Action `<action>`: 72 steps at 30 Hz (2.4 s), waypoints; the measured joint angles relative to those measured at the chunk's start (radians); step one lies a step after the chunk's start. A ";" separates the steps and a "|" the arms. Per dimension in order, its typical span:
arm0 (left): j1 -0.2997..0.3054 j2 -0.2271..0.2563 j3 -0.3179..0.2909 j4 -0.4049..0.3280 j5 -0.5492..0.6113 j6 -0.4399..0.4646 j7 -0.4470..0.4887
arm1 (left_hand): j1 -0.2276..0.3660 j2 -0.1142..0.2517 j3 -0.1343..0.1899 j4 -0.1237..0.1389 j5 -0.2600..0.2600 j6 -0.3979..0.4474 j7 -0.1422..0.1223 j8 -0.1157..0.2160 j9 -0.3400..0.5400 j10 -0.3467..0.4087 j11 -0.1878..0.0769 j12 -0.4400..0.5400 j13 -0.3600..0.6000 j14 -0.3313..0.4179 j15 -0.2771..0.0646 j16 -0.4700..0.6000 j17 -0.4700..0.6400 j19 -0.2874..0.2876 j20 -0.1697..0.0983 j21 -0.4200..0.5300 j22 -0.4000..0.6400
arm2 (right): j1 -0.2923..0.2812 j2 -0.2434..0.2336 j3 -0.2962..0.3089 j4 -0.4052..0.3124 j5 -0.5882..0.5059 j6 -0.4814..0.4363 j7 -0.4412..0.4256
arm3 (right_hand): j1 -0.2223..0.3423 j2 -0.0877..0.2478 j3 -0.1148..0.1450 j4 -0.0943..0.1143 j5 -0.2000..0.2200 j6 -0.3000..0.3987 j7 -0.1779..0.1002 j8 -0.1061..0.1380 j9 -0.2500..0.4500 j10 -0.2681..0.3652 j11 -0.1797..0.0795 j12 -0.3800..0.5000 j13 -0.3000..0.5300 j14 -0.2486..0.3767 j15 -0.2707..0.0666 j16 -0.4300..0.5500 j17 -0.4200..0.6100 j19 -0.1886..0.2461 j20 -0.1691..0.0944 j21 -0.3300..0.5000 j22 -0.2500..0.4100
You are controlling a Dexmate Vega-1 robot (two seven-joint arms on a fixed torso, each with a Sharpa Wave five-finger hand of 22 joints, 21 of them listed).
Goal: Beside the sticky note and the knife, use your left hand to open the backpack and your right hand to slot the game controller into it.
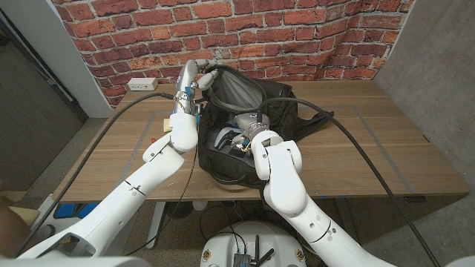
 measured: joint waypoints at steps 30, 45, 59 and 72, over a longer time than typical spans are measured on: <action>0.066 0.011 -0.014 -0.084 0.013 0.048 0.010 | -0.003 0.003 0.006 -0.004 0.000 0.000 0.000 0.000 0.000 0.002 0.003 -0.003 0.000 0.000 0.000 0.000 0.000 0.000 0.000 0.000 0.000 | -0.209 -0.097 0.079 -0.220 0.051 0.082 -0.064 | -0.013 0.013 0.003 -0.003 0.000 0.032 -0.007 0.008 0.000 0.023 -0.015 0.000 -0.019 0.027 0.002 0.015 -0.005 0.024 -0.016 0.008 0.000; 0.086 0.011 -0.019 -0.103 0.019 0.066 0.014 | -0.003 0.003 0.006 -0.004 0.000 0.000 0.000 0.000 -0.001 0.000 0.004 -0.003 0.000 0.000 0.000 0.000 0.000 0.000 0.000 0.000 0.000 | -0.318 -0.119 0.126 -0.297 0.067 0.096 -0.102 | -0.013 0.013 0.004 -0.004 0.000 0.060 -0.009 0.015 0.000 0.041 -0.023 0.008 -0.024 0.041 -0.005 0.019 -0.005 0.036 -0.029 0.008 0.000; 0.126 0.026 -0.041 -0.136 -0.008 0.100 -0.001 | -0.003 0.003 0.006 -0.005 0.000 0.000 0.000 0.000 -0.001 -0.001 0.003 -0.003 0.000 0.000 0.000 0.000 0.000 0.000 0.000 0.000 0.000 | -0.410 -0.127 0.182 -0.363 0.087 0.097 -0.133 | -0.013 0.013 0.003 -0.011 0.000 0.071 -0.010 0.015 0.000 0.054 -0.025 0.008 -0.032 0.050 -0.004 0.029 -0.005 0.044 -0.036 0.008 0.000; 0.175 0.044 -0.066 -0.188 -0.029 0.138 -0.010 | -0.007 -0.001 0.006 -0.005 0.000 -0.002 -0.002 0.000 0.000 -0.003 0.004 -0.003 -0.001 0.000 0.000 0.000 0.000 0.000 0.000 0.000 0.000 | -0.465 -0.137 0.240 -0.417 0.113 0.106 -0.157 | -0.017 0.017 0.003 -0.011 0.000 0.095 -0.012 0.023 0.000 0.084 -0.030 0.014 -0.041 0.071 -0.004 0.038 -0.009 0.057 -0.035 0.015 0.000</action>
